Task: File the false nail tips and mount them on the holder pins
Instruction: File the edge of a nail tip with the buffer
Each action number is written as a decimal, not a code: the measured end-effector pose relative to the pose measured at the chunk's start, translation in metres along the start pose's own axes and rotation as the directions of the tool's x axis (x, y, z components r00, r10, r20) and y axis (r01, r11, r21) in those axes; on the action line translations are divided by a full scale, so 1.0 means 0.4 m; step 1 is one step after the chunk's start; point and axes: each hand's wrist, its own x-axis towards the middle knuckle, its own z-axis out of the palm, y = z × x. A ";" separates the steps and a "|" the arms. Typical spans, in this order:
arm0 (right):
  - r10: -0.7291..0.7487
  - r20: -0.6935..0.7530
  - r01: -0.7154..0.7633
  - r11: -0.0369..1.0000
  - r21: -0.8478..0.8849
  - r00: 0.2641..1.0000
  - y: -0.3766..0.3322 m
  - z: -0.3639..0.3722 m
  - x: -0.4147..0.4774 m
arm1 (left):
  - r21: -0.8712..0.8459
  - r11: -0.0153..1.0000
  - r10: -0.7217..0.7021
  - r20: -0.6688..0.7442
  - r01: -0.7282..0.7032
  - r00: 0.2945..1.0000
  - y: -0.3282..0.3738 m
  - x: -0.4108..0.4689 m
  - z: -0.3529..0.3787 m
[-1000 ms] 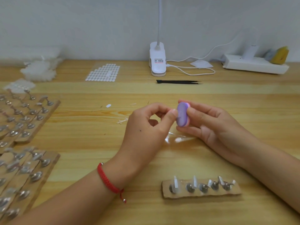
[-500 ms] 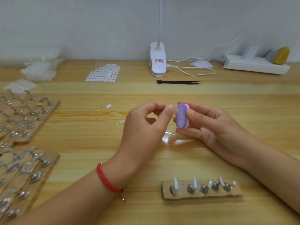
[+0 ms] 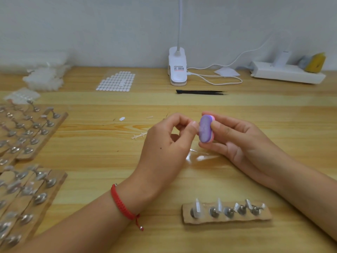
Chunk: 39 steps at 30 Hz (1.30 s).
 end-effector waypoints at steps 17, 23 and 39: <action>-0.028 -0.008 0.028 0.999 -0.024 1.000 0.005 0.001 -0.001 | 0.031 0.999 0.017 -0.056 -0.015 0.998 -0.006 -0.002 0.002; -0.027 -0.013 0.027 1.000 -0.007 1.000 0.003 0.000 0.000 | 0.032 0.998 0.052 -0.015 -0.052 0.999 -0.005 -0.002 0.001; -0.042 -0.004 0.042 0.998 -0.038 0.999 0.007 -0.002 0.001 | 0.050 0.998 0.043 -0.016 -0.042 0.999 -0.010 0.001 0.001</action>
